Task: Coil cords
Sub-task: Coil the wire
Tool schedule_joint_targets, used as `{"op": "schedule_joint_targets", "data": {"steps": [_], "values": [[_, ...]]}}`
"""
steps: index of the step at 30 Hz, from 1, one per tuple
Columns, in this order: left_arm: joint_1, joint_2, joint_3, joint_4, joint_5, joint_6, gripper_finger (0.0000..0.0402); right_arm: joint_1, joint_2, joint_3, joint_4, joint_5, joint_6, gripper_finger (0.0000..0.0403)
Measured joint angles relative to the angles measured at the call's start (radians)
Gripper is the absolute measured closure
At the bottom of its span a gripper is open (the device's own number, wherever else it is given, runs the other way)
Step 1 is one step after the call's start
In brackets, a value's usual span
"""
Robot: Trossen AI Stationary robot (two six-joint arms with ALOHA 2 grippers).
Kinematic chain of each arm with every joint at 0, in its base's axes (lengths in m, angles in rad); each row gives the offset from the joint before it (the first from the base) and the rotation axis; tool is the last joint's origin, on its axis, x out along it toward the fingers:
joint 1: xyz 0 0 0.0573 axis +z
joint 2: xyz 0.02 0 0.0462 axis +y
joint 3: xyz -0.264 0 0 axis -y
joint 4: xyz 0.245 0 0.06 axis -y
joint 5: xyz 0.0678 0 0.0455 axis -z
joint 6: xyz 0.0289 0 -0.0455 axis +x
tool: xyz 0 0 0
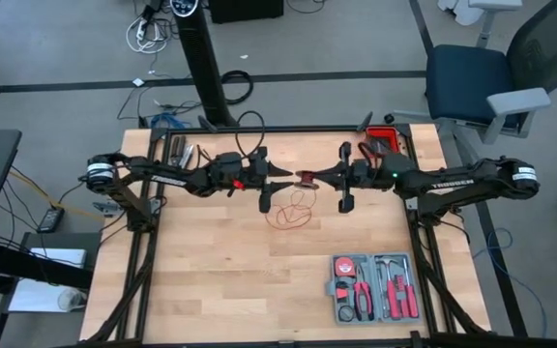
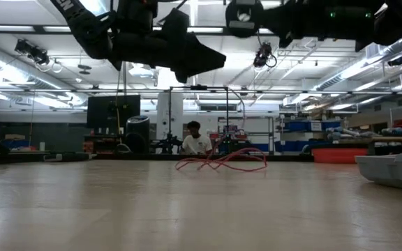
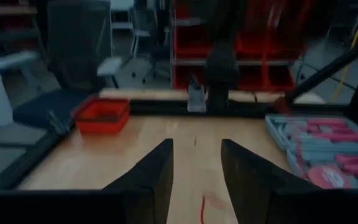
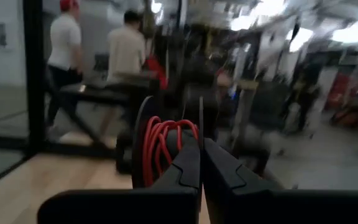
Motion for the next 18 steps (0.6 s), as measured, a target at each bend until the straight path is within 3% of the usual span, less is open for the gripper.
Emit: {"op": "schedule_joint_targets", "data": {"steps": [10, 18], "values": [[-0.011, -0.001, 0.0, 0.057, 0.0, 0.008, 0.0264, -0.077, 0.073, 0.0, -0.068, -0.198, -0.028, 0.0402], [-0.014, -0.001, 0.0, 0.062, -0.001, 0.008, 0.0264, -0.087, 0.122, 0.0, -0.036, -0.207, -0.037, 0.0402]]}}
